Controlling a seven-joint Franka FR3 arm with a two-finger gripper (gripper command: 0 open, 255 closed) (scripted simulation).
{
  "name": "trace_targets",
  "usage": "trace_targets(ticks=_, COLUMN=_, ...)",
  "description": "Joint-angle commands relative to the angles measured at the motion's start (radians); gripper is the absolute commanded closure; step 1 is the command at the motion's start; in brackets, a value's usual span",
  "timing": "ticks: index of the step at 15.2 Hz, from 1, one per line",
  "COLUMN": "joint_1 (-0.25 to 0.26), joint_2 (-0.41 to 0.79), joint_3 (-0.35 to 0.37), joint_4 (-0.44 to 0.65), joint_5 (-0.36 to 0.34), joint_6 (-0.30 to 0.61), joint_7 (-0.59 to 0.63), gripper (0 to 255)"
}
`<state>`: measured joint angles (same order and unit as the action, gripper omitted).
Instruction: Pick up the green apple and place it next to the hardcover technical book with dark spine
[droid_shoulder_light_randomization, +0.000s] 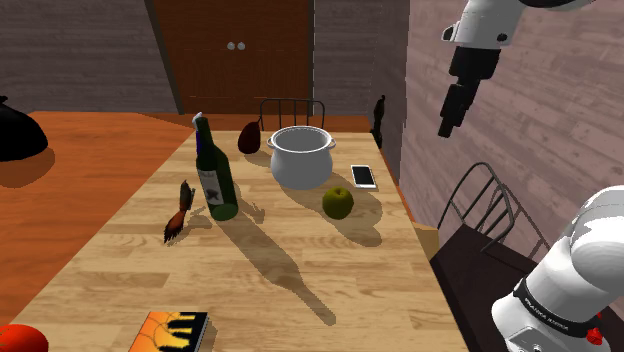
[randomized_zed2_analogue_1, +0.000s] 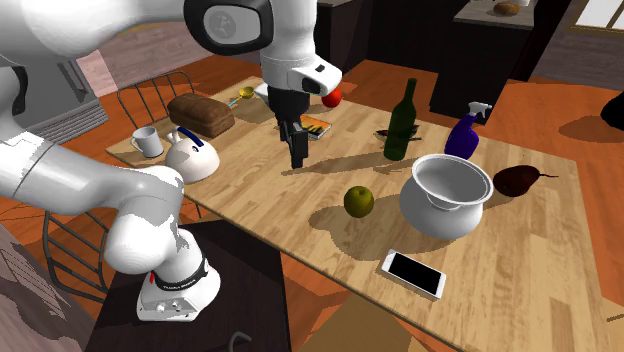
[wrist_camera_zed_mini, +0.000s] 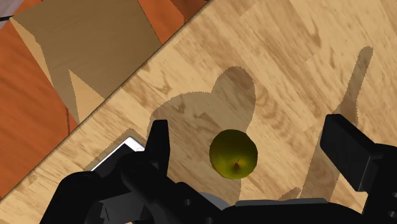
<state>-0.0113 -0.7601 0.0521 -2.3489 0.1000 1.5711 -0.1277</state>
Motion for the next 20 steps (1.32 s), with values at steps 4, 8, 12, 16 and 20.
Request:
trace_targets(ticks=4, joint_1=0.006, joint_2=0.068, joint_3=0.039, joint_4=-0.023, joint_5=0.005, joint_6=0.104, joint_7=0.025, gripper=0)
trace_targets(ticks=8, joint_1=0.009, joint_2=0.176, joint_3=0.089, joint_4=-0.034, joint_5=0.004, joint_6=0.239, joint_7=0.063, gripper=0)
trace_targets(ticks=12, joint_1=0.008, joint_2=0.302, joint_3=0.139, joint_4=-0.022, joint_5=-0.012, joint_6=0.366, joint_7=0.106, gripper=0)
trace_targets(ticks=16, joint_1=0.003, joint_2=0.442, joint_3=0.185, joint_4=0.014, joint_5=-0.049, joint_6=0.481, joint_7=0.16, gripper=0)
trace_targets(ticks=20, joint_1=-0.004, joint_2=0.593, joint_3=0.226, joint_4=0.073, joint_5=-0.111, joint_6=0.578, joint_7=0.228, gripper=0)
